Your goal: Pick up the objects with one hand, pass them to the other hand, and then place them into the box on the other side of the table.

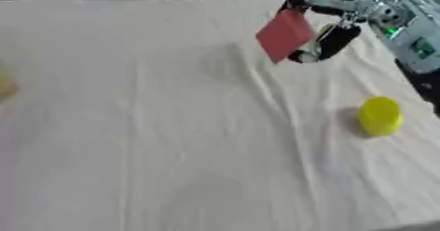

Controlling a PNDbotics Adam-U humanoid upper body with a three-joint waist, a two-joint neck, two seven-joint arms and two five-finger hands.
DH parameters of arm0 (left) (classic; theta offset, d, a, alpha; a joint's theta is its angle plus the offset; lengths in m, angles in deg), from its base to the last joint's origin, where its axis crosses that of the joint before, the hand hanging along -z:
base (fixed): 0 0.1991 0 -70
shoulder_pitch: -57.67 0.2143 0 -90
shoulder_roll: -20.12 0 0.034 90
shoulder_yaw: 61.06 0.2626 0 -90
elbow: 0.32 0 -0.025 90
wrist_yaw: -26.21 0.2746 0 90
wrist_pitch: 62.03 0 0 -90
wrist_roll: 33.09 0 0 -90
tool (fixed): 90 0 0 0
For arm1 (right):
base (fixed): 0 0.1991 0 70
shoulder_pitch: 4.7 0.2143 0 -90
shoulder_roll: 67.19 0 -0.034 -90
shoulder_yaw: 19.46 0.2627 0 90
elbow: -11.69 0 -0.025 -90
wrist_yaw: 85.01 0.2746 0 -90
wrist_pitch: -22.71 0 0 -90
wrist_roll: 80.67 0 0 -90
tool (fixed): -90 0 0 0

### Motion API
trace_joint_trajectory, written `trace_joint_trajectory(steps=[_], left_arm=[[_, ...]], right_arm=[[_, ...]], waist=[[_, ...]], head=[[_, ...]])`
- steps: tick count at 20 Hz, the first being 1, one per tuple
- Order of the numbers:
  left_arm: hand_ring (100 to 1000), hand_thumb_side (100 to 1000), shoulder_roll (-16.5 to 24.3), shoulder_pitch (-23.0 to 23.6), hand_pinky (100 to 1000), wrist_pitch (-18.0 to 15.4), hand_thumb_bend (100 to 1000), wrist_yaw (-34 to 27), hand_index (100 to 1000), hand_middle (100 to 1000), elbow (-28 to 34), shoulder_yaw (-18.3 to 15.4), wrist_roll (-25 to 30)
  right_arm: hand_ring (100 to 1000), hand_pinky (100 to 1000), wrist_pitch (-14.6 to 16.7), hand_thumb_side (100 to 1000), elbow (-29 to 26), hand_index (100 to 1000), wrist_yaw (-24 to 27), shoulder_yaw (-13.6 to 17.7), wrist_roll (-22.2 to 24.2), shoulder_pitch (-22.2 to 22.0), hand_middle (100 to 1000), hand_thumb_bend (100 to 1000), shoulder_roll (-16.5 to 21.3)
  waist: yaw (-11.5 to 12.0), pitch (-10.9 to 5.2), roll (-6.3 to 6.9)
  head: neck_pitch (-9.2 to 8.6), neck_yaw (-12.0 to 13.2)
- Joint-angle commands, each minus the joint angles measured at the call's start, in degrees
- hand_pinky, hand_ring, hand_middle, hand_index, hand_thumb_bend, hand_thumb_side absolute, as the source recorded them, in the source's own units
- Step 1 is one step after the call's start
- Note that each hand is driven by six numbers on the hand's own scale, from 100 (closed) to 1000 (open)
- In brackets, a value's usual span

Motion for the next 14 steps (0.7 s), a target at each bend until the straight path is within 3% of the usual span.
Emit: trace_joint_trajectory(steps=[1, 7, 12, 13, 14], left_arm=[[782, 663, 2.6, -0.8, 766, 0.1, 593, 0.4, 843, 762, 1.2, -0.2, 0.3], [782, 661, 3.2, -0.9, 766, 0.3, 592, 1.4, 842, 758, 2.1, 0.2, 0.9], [782, 661, 3.2, -0.9, 766, 0.4, 592, 1.7, 842, 758, 2.2, 0.3, 1.0], [783, 660, 3.3, -1.2, 766, 0.3, 591, 1.9, 842, 755, 2.5, 0.6, 1.2], [783, 660, 3.5, -1.5, 766, 0.4, 591, 2.4, 842, 755, 3.0, 1.2, 1.7]], right_arm=[[549, 746, -5.3, 108, -3.2, 533, 4.0, 0.5, -2.0, 0.1, 444, 100, 0.9], [518, 710, -15.6, 153, -6.4, 538, 7.9, -1.2, -5.3, -0.7, 440, 100, -3.9], [518, 710, -17.7, 153, -7.7, 538, 8.4, -1.6, -6.0, -0.8, 440, 100, -4.5], [496, 681, -18.0, 245, -8.0, 544, 8.6, -2.0, -5.8, -1.2, 435, 100, -4.8], [495, 681, -18.6, 246, -8.4, 544, 9.2, -2.4, -5.6, -1.9, 435, 100, -5.7]], waist=[[-0.2, -1.95, 0.12], [-0.5, -2.87, 0.2], [-0.6, -2.96, 0.2], [-0.3, -3.2, 0.29], [-0.1, -3.47, 0.32]], head=[[0.27, 0.2], [0.84, 0.4], [0.9, 0.4], [0.91, 0.4], [1.01, 0.4]])
